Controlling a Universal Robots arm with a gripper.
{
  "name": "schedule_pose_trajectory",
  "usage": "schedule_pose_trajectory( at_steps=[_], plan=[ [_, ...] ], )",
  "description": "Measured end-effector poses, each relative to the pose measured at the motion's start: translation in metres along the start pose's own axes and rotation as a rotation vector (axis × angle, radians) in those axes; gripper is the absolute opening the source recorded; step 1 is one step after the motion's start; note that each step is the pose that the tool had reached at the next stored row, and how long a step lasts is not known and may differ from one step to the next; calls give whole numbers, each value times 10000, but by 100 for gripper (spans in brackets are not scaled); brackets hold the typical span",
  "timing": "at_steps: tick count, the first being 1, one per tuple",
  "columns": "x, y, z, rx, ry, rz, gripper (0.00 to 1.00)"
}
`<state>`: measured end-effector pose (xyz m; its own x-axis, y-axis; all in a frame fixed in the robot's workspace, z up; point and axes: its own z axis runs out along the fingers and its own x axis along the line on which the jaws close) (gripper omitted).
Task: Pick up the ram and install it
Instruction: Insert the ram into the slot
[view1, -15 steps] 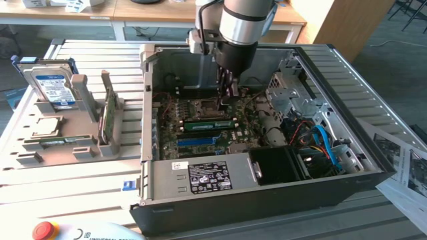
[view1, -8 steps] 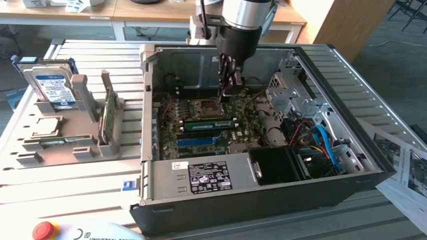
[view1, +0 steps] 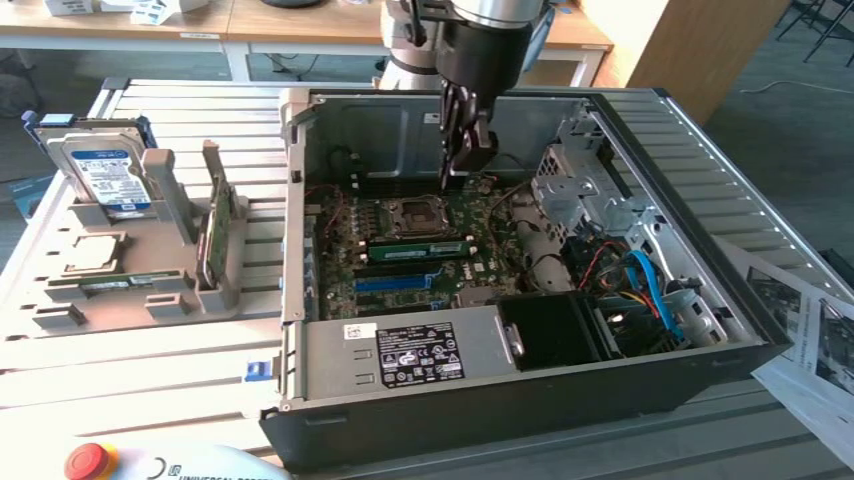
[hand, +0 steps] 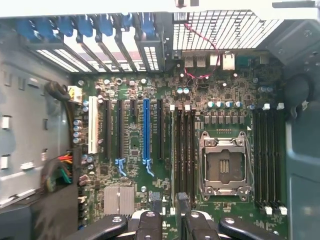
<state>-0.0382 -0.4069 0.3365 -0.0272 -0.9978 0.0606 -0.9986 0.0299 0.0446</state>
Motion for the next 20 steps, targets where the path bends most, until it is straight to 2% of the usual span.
schedule_pose_trajectory(
  at_steps=[5, 9, 12, 16, 20],
  plan=[
    [9, 7, -154, 2, 115, 5, 25],
    [12, 8, -194, 8, 122, 5, 25],
    [12, 9, -197, 52, 82, 7, 25],
    [12, 9, -197, 176, -63, 9, 25],
    [12, 9, -197, 241, -134, 10, 25]
  ],
)
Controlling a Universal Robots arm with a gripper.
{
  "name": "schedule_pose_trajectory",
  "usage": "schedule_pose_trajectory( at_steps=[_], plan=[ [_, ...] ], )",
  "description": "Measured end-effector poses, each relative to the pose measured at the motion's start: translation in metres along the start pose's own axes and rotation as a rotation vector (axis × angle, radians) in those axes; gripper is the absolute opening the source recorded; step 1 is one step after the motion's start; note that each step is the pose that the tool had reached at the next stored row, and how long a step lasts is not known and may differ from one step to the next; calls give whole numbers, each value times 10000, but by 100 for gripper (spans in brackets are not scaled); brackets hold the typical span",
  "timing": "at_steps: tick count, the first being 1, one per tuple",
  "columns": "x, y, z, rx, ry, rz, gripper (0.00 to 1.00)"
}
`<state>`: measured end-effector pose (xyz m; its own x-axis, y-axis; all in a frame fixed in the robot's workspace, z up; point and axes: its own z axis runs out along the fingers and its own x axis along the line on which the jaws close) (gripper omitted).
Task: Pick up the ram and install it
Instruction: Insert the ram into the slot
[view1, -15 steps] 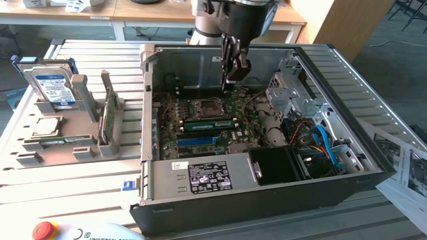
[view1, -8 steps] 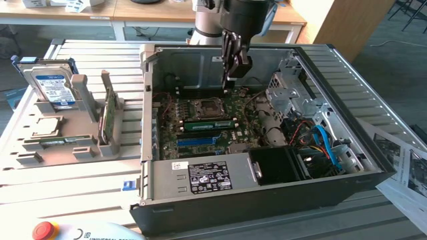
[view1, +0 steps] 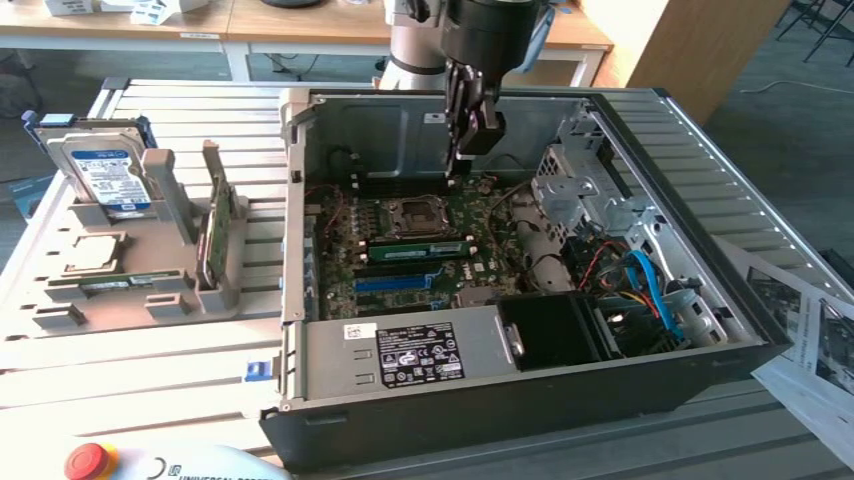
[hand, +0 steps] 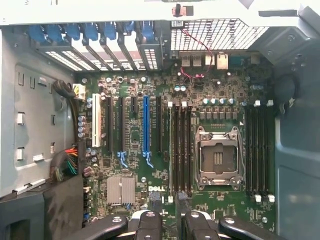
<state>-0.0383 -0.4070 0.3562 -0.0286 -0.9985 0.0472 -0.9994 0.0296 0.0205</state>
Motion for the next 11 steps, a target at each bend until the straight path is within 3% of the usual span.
schedule_pose_trajectory(
  at_steps=[8, 11],
  plan=[
    [0, 0, 0, 23, -15, 1, 25],
    [2, 1, 0, 72, -77, 3, 25]
  ],
)
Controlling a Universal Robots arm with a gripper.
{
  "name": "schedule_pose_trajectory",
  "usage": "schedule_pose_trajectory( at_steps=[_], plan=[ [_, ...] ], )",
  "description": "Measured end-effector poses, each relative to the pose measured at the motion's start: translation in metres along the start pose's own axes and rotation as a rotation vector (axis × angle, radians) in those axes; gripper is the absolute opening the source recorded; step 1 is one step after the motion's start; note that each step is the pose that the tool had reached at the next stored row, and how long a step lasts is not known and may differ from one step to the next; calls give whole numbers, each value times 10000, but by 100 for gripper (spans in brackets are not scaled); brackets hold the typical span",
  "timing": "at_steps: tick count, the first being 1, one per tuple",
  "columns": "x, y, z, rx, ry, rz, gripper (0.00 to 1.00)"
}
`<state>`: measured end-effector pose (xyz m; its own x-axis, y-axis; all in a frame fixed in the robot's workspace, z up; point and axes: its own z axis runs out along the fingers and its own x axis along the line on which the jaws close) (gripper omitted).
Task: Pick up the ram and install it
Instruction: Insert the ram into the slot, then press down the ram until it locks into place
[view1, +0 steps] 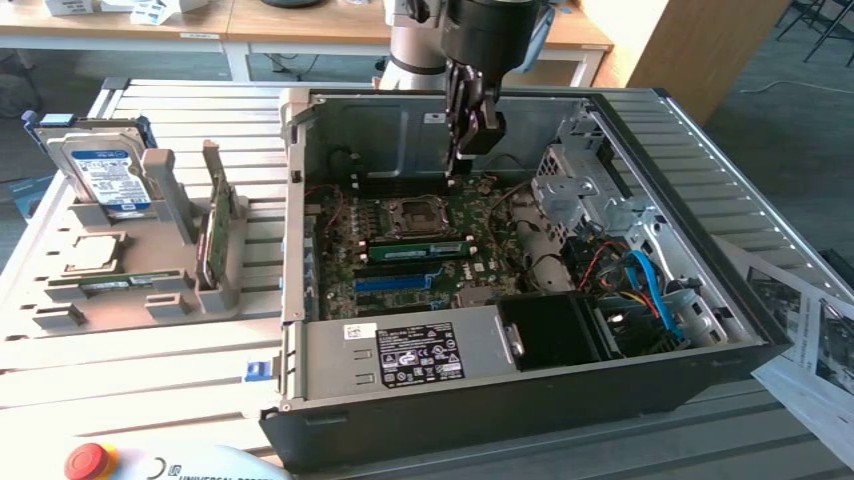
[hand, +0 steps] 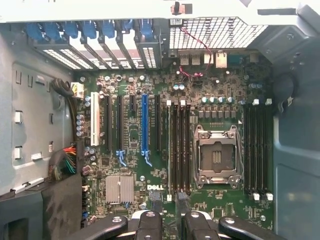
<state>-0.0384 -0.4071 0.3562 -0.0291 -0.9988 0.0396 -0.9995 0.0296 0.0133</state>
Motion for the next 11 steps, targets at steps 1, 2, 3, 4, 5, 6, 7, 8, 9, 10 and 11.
schedule_pose_trajectory(
  at_steps=[1, 2, 3, 4, 5, 6, 7, 8, 9, 10, 11],
  plan=[
    [0, 0, 0, 18, -14, 0, 25],
    [-1, 0, 0, 21, -17, 0, 25],
    [0, 0, 0, 21, -17, -1, 25],
    [0, 0, 0, 22, -17, 0, 25],
    [0, 0, 0, 22, -17, 0, 25],
    [0, 0, 0, 22, -16, 0, 25],
    [0, 0, 0, 22, -17, 0, 25],
    [0, 0, 0, 22, -17, 0, 25],
    [0, 0, 0, 22, -16, 0, 25],
    [0, 0, 0, 22, -17, 0, 25],
    [0, 0, 0, 22, -17, 0, 25]
  ],
)
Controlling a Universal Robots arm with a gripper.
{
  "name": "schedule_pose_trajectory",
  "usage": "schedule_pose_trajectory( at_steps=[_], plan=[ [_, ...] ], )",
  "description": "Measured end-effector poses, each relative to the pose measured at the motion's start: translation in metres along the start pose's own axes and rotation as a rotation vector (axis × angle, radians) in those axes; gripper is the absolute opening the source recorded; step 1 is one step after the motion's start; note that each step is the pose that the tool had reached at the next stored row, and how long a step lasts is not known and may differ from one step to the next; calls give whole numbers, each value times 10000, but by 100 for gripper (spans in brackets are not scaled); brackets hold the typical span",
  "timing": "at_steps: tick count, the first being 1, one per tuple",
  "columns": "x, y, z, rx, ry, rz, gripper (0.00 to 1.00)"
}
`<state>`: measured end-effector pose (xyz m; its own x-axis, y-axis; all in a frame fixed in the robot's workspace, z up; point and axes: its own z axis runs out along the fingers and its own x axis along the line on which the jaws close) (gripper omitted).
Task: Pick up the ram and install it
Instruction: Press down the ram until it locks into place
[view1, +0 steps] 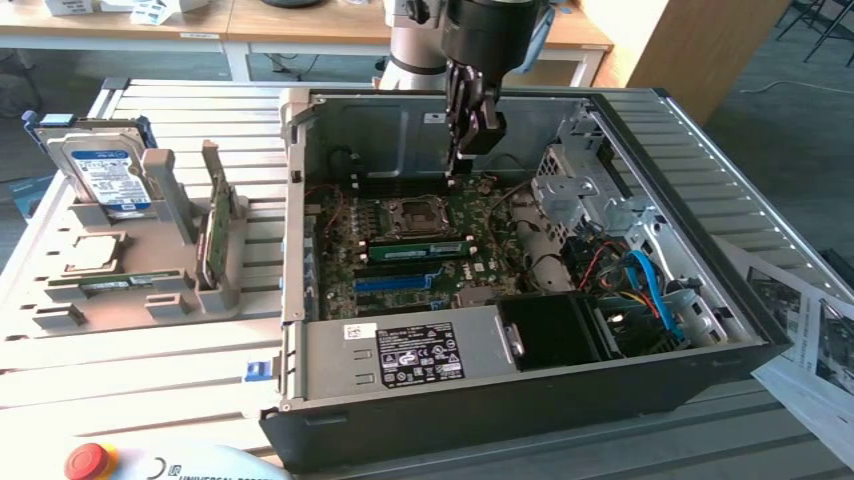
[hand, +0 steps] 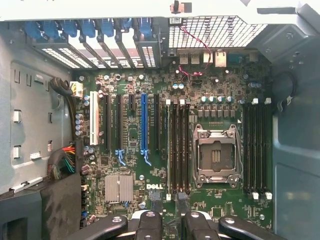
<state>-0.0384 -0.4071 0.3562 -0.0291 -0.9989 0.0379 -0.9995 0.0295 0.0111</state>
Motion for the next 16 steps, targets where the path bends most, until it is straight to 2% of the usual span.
schedule_pose_trajectory(
  at_steps=[5, 6, 7, 8, 16],
  plan=[
    [0, 0, 0, 0, 0, 0, 24],
    [0, 0, 0, 0, 1, 0, 17],
    [0, 0, 0, 0, 0, 0, 17],
    [0, 0, 0, 0, 0, -1, 11],
    [0, 0, 0, 0, 0, 0, 11]
  ],
)
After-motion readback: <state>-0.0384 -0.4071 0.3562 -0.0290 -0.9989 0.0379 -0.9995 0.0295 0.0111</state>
